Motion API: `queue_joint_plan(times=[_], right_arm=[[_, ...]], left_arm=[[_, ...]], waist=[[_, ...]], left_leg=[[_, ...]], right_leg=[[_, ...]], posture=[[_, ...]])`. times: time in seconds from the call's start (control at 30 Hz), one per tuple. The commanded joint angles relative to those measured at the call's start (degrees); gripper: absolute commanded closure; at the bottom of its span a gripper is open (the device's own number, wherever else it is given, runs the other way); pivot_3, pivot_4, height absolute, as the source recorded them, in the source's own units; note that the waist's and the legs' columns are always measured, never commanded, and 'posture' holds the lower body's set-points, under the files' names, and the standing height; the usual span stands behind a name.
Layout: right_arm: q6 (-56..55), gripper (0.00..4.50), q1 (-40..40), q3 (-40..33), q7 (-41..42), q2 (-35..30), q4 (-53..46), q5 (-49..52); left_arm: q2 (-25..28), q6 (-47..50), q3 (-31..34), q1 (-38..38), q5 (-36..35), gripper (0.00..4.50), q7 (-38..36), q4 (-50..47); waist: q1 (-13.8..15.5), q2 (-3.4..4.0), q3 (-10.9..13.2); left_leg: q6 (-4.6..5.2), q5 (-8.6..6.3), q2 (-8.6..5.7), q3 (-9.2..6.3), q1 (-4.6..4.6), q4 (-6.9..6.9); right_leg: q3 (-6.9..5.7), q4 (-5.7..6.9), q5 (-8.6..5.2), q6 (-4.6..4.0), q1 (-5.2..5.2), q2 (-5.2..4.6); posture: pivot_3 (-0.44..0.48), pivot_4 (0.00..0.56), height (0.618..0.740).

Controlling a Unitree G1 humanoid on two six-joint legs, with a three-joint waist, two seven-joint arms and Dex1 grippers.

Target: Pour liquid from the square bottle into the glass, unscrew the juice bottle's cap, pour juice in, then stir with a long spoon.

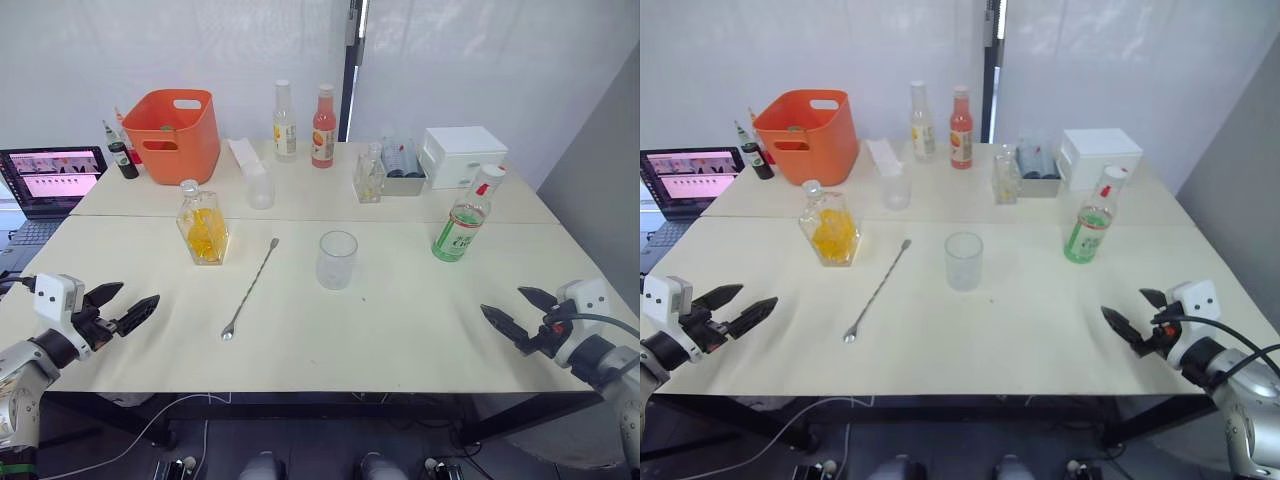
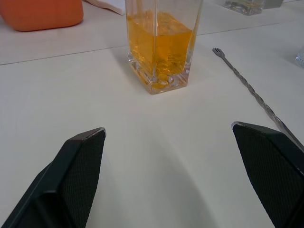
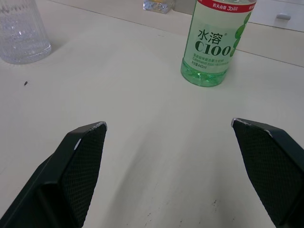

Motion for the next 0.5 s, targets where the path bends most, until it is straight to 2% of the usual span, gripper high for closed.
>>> queue_joint_plan(times=[0.03,0.2,0.27,0.5], right_arm=[[-0.9,0.04,-0.7,-1.1,-0.2,0.5,-1.3,1.4],[2.9,0.04,-3.5,0.5,2.1,0.7,-5.1,6.6],[5.0,0.04,-4.7,2.0,4.7,-0.7,-7.0,8.8],[8.2,0.04,-8.1,7.7,15.0,-6.7,-9.8,12.5]], left_arm=[[0.5,-0.6,1.8,0.9,-0.4,0.00,1.0,-3.0],[-4.2,2.3,4.5,4.5,-3.3,0.00,6.8,-9.4],[-7.6,3.6,5.0,5.3,-4.3,0.00,11.5,-13.5],[-16.8,8.9,1.6,4.5,-5.0,0.00,25.4,-24.6]], waist=[[0.0,0.00,0.0],[-0.2,0.01,0.0],[-0.1,0.00,0.0],[0.7,-0.02,0.0]], left_leg=[[0.00,0.00,0.00,0.00,0.00,0.00],[0.00,0.00,0.04,-0.02,0.00,0.00],[0.00,0.00,0.05,-0.05,0.00,0.00],[0.00,0.00,-0.01,-0.11,0.01,0.02]], right_leg=[[0.00,0.00,0.00,0.00,0.00,0.00],[0.02,0.01,0.00,0.00,-0.02,-0.01],[0.01,0.02,0.00,0.00,-0.01,-0.01],[-0.01,0.00,0.02,0.03,0.07,-0.05]], posture=[[0.000,0.150,0.715],[0.000,0.150,0.715],[0.000,0.150,0.715],[0.000,0.150,0.715]])
